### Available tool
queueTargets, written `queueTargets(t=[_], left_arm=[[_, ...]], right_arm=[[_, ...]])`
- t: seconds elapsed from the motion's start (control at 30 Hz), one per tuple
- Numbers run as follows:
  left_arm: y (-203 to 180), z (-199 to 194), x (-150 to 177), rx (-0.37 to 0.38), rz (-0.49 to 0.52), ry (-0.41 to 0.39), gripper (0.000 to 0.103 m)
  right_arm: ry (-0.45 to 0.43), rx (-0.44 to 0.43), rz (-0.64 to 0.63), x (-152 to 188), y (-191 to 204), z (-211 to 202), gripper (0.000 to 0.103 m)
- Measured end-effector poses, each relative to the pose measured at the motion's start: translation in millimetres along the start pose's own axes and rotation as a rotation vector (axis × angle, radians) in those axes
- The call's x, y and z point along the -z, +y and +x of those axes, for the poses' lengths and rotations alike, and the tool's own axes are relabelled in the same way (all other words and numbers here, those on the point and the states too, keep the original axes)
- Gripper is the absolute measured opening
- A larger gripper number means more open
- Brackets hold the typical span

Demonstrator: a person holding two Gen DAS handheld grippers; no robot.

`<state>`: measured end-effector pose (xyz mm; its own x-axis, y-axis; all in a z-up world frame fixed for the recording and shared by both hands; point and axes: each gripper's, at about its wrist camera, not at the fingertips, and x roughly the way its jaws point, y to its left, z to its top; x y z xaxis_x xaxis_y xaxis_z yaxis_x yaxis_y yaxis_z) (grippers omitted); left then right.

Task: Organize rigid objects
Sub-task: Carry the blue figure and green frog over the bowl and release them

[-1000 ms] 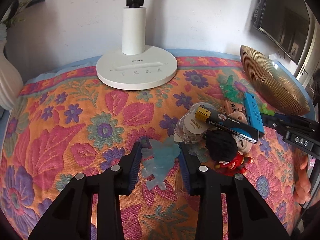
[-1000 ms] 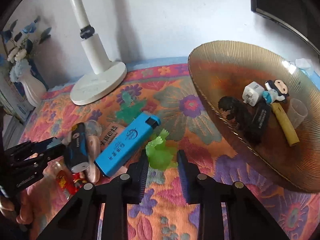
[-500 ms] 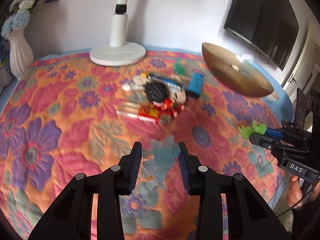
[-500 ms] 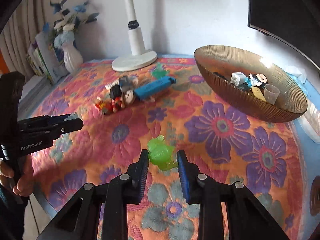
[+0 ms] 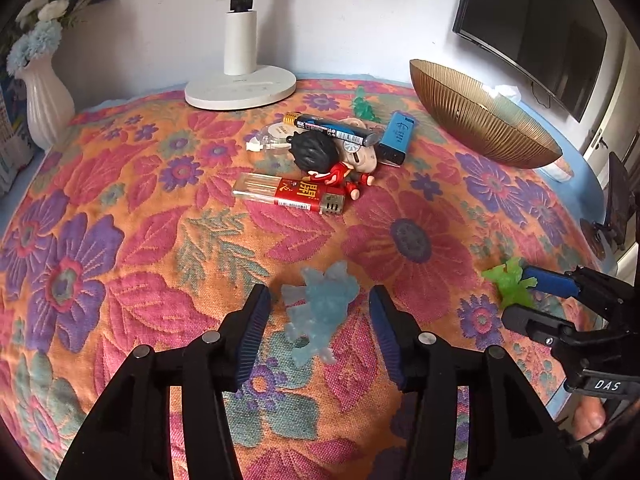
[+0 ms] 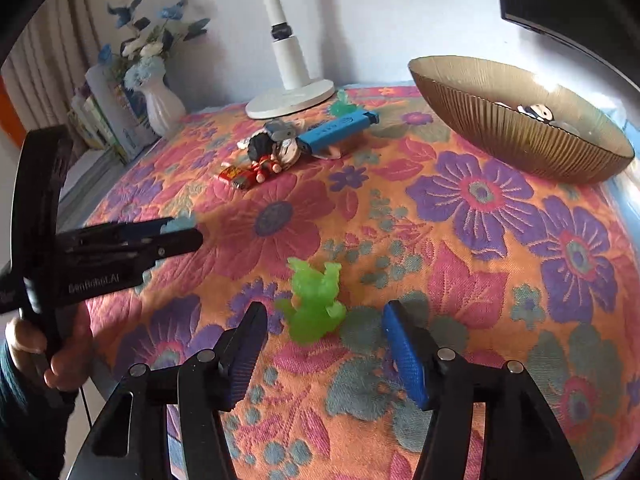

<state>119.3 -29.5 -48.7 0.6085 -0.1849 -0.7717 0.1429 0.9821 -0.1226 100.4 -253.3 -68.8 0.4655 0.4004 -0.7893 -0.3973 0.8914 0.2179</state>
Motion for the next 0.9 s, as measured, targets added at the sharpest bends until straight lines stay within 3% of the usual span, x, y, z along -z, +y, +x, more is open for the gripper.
queueTargets(t=[0.1, 0.17, 0.23, 0.27, 0.37, 0.47, 0.6, 0.7, 0.8, 0.9], left_arm=[[-3.6, 2.2, -1.8, -0.013, 0.011, 0.000, 0.048], [-6.4, 4.5, -2.5, -0.040, 0.021, -0.004, 0.033], [-10.7, 5.3, -2.7, -0.073, 0.033, -0.007, 0.033], [-11.4, 4.5, -2.4, -0.068, 0.030, -0.011, 0.033], [-11.8, -4.0, -6.6, -0.008, -0.005, -0.034, 0.033], [-23.9, -19.9, -23.4, 0.006, 0.024, -0.085, 0.033], [-53.5, -49.3, -68.5, 0.092, 0.073, -0.203, 0.033], [-87.3, -62.0, -110.7, 0.174, 0.125, -0.274, 0.033], [-122.0, -55.8, -148.1, 0.247, 0.160, -0.290, 0.033], [-148.9, -22.0, -168.7, 0.268, 0.170, -0.228, 0.033]], right_arm=[[-0.009, -0.010, 0.038, -2.8, 3.4, -1.0, 0.059], [-0.009, 0.048, 0.041, -2.1, 9.5, 1.7, 0.052], [-0.022, 0.104, 0.004, 0.2, 17.3, 2.2, 0.034], [-0.028, 0.124, -0.016, 1.3, 20.6, 2.3, 0.033], [-0.040, 0.125, -0.021, 1.0, 19.5, -1.3, 0.033], [-0.092, 0.114, 0.021, -9.9, 4.2, -23.5, 0.033], [-0.237, 0.164, 0.100, -51.3, -39.5, -80.1, 0.033], [-0.287, 0.223, 0.160, -88.3, -79.8, -111.7, 0.033], [-0.229, 0.246, 0.191, -123.0, -112.6, -117.2, 0.033], [-0.109, 0.231, 0.208, -139.4, -134.4, -98.1, 0.033]])
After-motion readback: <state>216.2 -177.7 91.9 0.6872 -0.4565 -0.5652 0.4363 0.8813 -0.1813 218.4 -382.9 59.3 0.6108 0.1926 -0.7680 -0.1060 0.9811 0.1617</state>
